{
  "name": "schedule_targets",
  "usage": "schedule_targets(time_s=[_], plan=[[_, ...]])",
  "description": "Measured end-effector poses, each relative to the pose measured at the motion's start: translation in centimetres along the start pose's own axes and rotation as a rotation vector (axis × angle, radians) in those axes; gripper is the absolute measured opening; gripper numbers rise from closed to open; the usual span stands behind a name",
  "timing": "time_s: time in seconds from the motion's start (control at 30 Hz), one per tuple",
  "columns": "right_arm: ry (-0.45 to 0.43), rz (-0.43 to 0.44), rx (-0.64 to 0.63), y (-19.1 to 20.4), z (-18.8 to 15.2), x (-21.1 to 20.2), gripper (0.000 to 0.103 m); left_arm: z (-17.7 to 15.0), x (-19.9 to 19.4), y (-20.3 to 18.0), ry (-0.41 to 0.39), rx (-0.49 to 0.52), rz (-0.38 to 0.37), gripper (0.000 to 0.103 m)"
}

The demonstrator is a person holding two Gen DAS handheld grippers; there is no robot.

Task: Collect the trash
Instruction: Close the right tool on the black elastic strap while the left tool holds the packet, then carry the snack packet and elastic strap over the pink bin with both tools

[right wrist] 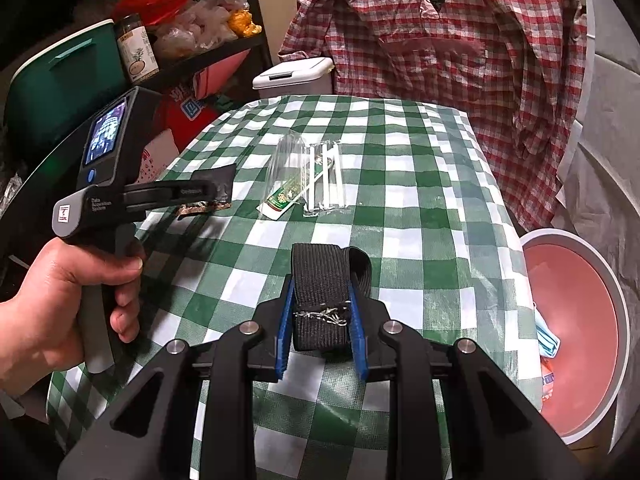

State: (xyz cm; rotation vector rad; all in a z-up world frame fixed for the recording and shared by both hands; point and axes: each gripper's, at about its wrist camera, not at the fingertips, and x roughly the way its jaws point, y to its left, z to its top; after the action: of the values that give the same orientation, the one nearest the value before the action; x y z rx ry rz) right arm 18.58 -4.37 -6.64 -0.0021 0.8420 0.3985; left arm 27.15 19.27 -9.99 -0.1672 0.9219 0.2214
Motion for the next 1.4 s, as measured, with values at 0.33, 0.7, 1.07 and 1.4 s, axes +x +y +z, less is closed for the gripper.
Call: schedule_targets(time_s=[0.33,0.7,1.07,1.4], plan=[[-0.020,-0.007,-0.011,0.3,0.1,-1.0,0.025,0.1,-1.7,0.1,-0.047,0.036,0.014,0.003],[-0.067,-0.024,-0.009,-0.1,0.7,-2.9,0.025,0.3,-6.5,-0.1,-0.156,0.077,0.004,0.003],[-0.173,-0.062,0.013,-1.8,2.0,-7.7,0.025,0.0,-14.0,-3.0,-0.286,0.087,-0.081,0.003],[-0.236,-0.069,0.013,-2.2,3.0,-11.9,0.025,-1.0,-18.2,-6.6,-0.334,0.101,-0.159,0.003]])
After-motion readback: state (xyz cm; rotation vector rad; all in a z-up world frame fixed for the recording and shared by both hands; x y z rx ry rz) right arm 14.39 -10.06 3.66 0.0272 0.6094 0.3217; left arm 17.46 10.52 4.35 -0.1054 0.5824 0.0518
